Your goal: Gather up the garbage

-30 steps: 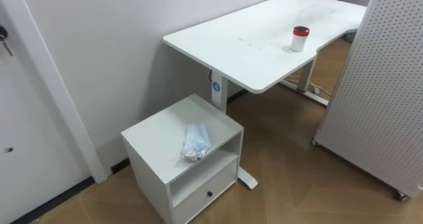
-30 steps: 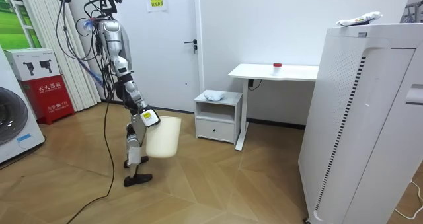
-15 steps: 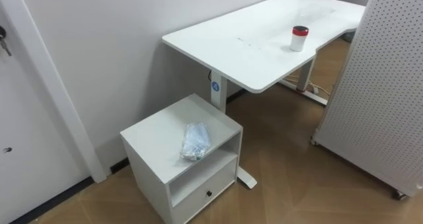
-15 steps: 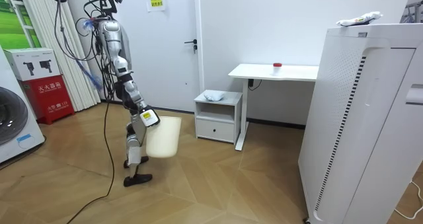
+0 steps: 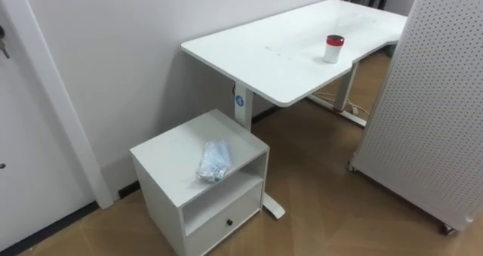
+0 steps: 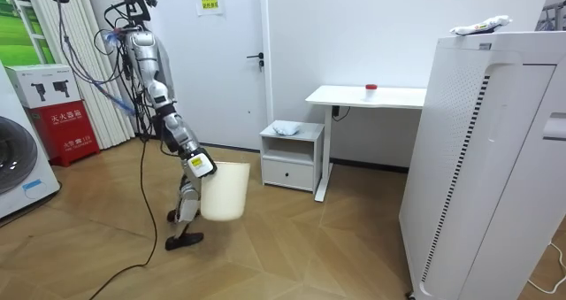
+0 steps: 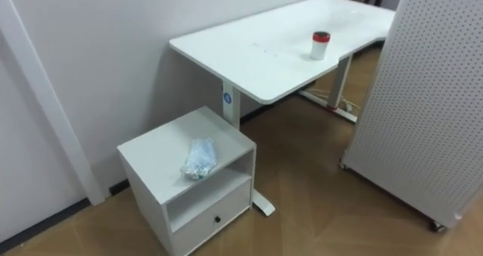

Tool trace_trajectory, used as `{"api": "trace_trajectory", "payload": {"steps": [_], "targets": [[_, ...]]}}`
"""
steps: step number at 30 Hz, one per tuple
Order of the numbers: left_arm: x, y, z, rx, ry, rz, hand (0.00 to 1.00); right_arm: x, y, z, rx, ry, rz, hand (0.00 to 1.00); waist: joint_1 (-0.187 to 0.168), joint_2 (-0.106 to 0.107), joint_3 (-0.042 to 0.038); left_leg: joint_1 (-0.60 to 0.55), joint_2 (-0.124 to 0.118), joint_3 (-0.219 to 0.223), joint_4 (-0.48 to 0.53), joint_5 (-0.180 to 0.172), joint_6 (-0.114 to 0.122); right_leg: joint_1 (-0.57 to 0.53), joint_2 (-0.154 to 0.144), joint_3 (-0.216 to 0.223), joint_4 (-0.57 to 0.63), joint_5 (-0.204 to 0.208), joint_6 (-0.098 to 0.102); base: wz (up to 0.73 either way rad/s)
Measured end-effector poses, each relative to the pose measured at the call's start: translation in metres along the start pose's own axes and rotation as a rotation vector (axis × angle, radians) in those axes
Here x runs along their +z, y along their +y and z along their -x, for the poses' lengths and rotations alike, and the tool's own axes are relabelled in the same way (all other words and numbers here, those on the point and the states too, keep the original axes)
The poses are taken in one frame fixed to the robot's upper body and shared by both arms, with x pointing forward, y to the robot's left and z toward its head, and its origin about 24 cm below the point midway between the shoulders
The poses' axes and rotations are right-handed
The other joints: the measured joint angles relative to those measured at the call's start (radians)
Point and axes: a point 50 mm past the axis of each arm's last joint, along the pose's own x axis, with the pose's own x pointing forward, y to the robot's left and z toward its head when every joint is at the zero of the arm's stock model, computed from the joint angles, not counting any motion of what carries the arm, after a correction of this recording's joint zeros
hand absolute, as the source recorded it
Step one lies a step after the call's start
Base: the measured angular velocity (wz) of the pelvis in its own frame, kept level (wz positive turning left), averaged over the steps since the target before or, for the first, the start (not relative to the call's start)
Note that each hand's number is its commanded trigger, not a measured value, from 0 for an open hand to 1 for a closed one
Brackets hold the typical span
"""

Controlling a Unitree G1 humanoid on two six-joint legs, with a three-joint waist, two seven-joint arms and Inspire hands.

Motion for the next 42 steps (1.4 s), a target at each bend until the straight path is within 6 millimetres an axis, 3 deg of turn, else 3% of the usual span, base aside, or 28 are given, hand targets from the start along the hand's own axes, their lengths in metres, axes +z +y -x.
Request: {"api": "trace_trajectory", "payload": {"steps": [1,2,3,4,5,6,7,9,12,14,15,16,18,19,22,24,25,26,28,29,31,32,33,34,35,36,40,42], "targets": [[0.0,-0.001,0.0,-0.003,-0.002,0.0,0.0,-0.002,-0.003,0.0,-0.013,0.007,0.001,1.0,0.007,-0.003,-0.0016,-0.019,-0.014,0.006,-0.049,0.009,-0.004,0.0,-0.004,0.02,-0.001,-0.004,0.002,-0.17],[-0.003,-0.002,0.001,-0.006,0.003,0.001,0.0,-0.003,-0.006,0.001,-0.028,0.015,0.006,1.0,0.033,-0.004,-0.0045,-0.053,-0.034,0.028,-0.162,0.052,-0.004,0.007,-0.009,0.058,-0.011,-0.007,0.005,-0.54],[-0.006,-0.002,0.002,-0.007,0.011,0.003,0.0,-0.004,-0.007,0.001,-0.037,0.017,0.013,1.0,0.043,0.006,-0.0022,-0.087,-0.034,0.038,-0.251,0.134,0.001,0.031,-0.009,0.064,-0.039,-0.005,0.007,-0.61],[-0.008,-0.001,0.002,-0.005,0.015,0.003,0.0,-0.005,-0.007,0.001,-0.041,0.022,0.019,1.0,0.052,0.009,-0.0019,-0.092,-0.033,0.036,-0.285,0.174,0.003,0.045,-0.009,0.074,-0.054,-0.006,0.009,-0.55],[-0.011,-0.001,0.002,-0.006,0.019,0.005,0.0,-0.007,-0.008,0.002,-0.043,0.032,0.029,1.0,0.06,0.011,-0.0025,-0.091,-0.033,0.035,-0.322,0.245,0.012,0.073,-0.012,0.096,-0.082,-0.008,0.019,-0.5],[-0.01,-0.002,0.003,-0.008,0.012,0.008,0.0,-0.006,-0.007,0.002,-0.042,0.026,0.036,1.0,0.057,0.007,-0.0069,-0.082,-0.039,0.046,-0.319,0.289,0.045,0.086,-0.023,0.104,-0.097,-0.012,0.035,-0.45],[-0.008,-0.001,0.002,-0.007,0.001,0.01,0.0,-0.004,-0.006,0.001,-0.042,0.016,0.038,1.0,0.055,0.006,-0.0126,-0.083,-0.043,0.058,-0.307,0.289,0.066,0.091,-0.03,0.104,-0.103,-0.016,0.042,-0.39],[0.005,0.0,0.0,-0.003,-0.054,0.021,0.0,0.001,-0.001,0.001,-0.026,-0.011,0.075,1.0,0.055,-0.016,-0.0029,-0.089,-0.047,0.103,-0.222,0.223,0.085,0.114,-0.06,0.106,-0.127,-0.016,0.071,-0.44],[0.017,0.004,-0.002,0.007,-0.101,0.043,0.0,0.007,0.005,0.0,-0.016,-0.033,0.125,1.0,0.054,-0.023,0.0014,-0.117,-0.041,0.12,-0.074,0.148,0.103,0.16,-0.081,0.133,-0.12,-0.013,0.078,-0.28],[0.03,0.005,-0.003,0.013,-0.141,0.053,0.0,0.009,0.003,0.0,-0.029,-0.04,0.129,1.0,0.055,-0.022,-0.0129,-0.063,-0.045,0.141,-0.084,0.041,0.105,0.104,-0.115,0.06,0.084,-0.014,0.117,-0.22],[0.041,0.01,-0.005,0.033,-0.167,0.074,0.0,0.012,0.005,0.0,-0.038,-0.049,0.125,1.0,0.058,-0.027,-0.0109,-0.044,-0.057,0.152,-0.078,0.02,0.118,0.047,-0.148,0.025,0.228,0.012,0.151,0.0],[0.045,0.012,-0.006,0.047,-0.178,0.083,0.0,0.014,0.006,-0.001,-0.04,-0.055,0.123,1.0,0.058,-0.031,-0.0085,-0.032,-0.065,0.153,-0.079,0.014,0.124,0.017,-0.163,0.011,0.294,0.041,0.156,0.0],[0.06,0.017,-0.006,0.088,-0.227,0.084,0.0,0.02,0.008,-0.002,-0.048,-0.077,0.121,1.0,0.058,-0.017,-0.0073,0.032,-0.066,0.146,-0.109,-0.011,0.131,-0.052,-0.193,-0.024,0.463,0.224,0.141,-0.08],[0.064,0.019,-0.006,0.099,-0.239,0.09,0.0,0.022,0.009,-0.002,-0.046,-0.088,0.12,1.0,0.059,-0.007,-0.0062,0.048,-0.064,0.141,-0.127,-0.013,0.132,-0.071,-0.192,-0.026,0.493,0.246,0.136,-0.14],[0.089,0.027,-0.003,0.165,-0.348,0.121,0.0,0.04,0.018,-0.003,-0.021,-0.14,0.103,1.0,0.065,0.016,0.003,0.09,-0.029,0.131,-0.187,-0.01,0.128,-0.204,-0.189,-0.082,0.509,0.148,0.121,-0.08],[0.105,0.033,0.001,0.202,-0.426,0.144,0.0,0.045,0.022,-0.003,-0.007,-0.171,0.1,1.0,0.061,0.024,0.0049,0.096,-0.011,0.12,-0.204,-0.009,0.124,-0.268,-0.177,-0.108,0.386,0.119,0.121,0.09],[0.117,0.035,0.005,0.222,-0.482,0.152,0.0,0.047,0.026,-0.003,0.003,-0.188,0.111,1.0,0.058,0.027,0.0051,0.101,-0.002,0.109,-0.219,-0.006,0.118,-0.283,-0.157,-0.107,0.243,0.119,0.121,0.24],[0.128,0.037,0.008,0.237,-0.531,0.16,0.0,0.047,0.029,-0.003,0.01,-0.194,0.124,1.0,0.057,0.024,0.003,0.107,0.002,0.104,-0.232,-0.003,0.113,-0.288,-0.144,-0.109,0.091,0.138,0.116,0.27],[0.146,0.037,0.013,0.245,-0.594,0.17,0.0,0.052,0.032,-0.003,0.019,-0.215,0.132,1.0,0.048,0.021,-0.0005,0.104,0.007,0.091,-0.229,-0.007,0.101,-0.3,-0.13,-0.115,-0.027,0.265,0.125,0.25],[0.16,0.038,0.017,0.248,-0.641,0.178,0.0,0.055,0.034,-0.003,0.025,-0.224,0.14,1.0,0.049,0.023,-0.0039,0.101,0.012,0.089,-0.232,0.0,0.086,-0.298,-0.116,-0.122,-0.043,0.269,0.121,0.09],[0.176,0.046,0.023,0.282,-0.711,0.201,0.0,0.063,0.041,-0.004,0.044,-0.24,0.182,1.0,0.054,0.034,0.0012,0.092,0.028,0.09,-0.236,0.006,0.077,-0.285,-0.086,-0.114,-0.081,0.287,0.109,-0.08],[0.187,0.05,0.027,0.309,-0.752,0.219,0.0,0.066,0.047,-0.004,0.059,-0.248,0.222,1.0,0.047,0.037,0.0065,0.054,0.039,0.095,-0.18,0.014,0.063,-0.274,-0.081,-0.102,-0.113,0.299,0.106,0.16],[0.202,0.055,0.032,0.326,-0.804,0.236,0.0,0.07,0.051,-0.004,0.071,-0.254,0.245,1.0,0.041,0.029,0.0176,-0.023,0.043,0.084,-0.124,0.023,0.034,-0.278,-0.083,-0.054,-0.121,0.303,0.11,0.35],[0.212,0.056,0.036,0.329,-0.837,0.241,0.0,0.072,0.052,-0.004,0.068,-0.26,0.243,1.0,0.032,0.038,0.0193,-0.053,0.045,0.074,-0.161,0.037,0.03,-0.288,-0.08,-0.037,-0.119,0.304,0.114,0.46],[0.231,0.059,0.045,0.342,-0.914,0.243,0.0,0.077,0.052,-0.004,0.064,-0.269,0.234,1.0,0.028,0.045,0.0251,-0.089,0.059,0.091,-0.197,0.07,0.071,-0.328,-0.075,-0.02,-0.101,0.297,0.128,0.07],[0.239,0.061,0.05,0.364,-0.947,0.253,0.0,0.081,0.054,-0.005,0.072,-0.273,0.233,1.0,0.038,0.034,0.0265,-0.101,0.058,0.127,-0.2,0.076,0.08,-0.358,-0.085,-0.031,-0.1,0.294,0.135,-0.16],[0.249,0.061,0.05,0.389,-0.94,0.263,0.0,0.09,0.058,-0.004,0.088,-0.305,0.235,1.0,0.024,0.045,0.033,-0.144,0.059,0.155,-0.18,0.072,0.088,-0.417,-0.092,-0.06,-0.066,0.303,0.134,-0.29],[0.253,0.062,0.051,0.394,-0.932,0.294,0.0,0.096,0.062,-0.003,0.095,-0.324,0.238,1.0,-0.003,0.054,0.041,-0.176,0.057,0.159,-0.165,0.068,0.094,-0.462,-0.099,-0.06,-0.032,0.301,0.131,-0.1]]}}
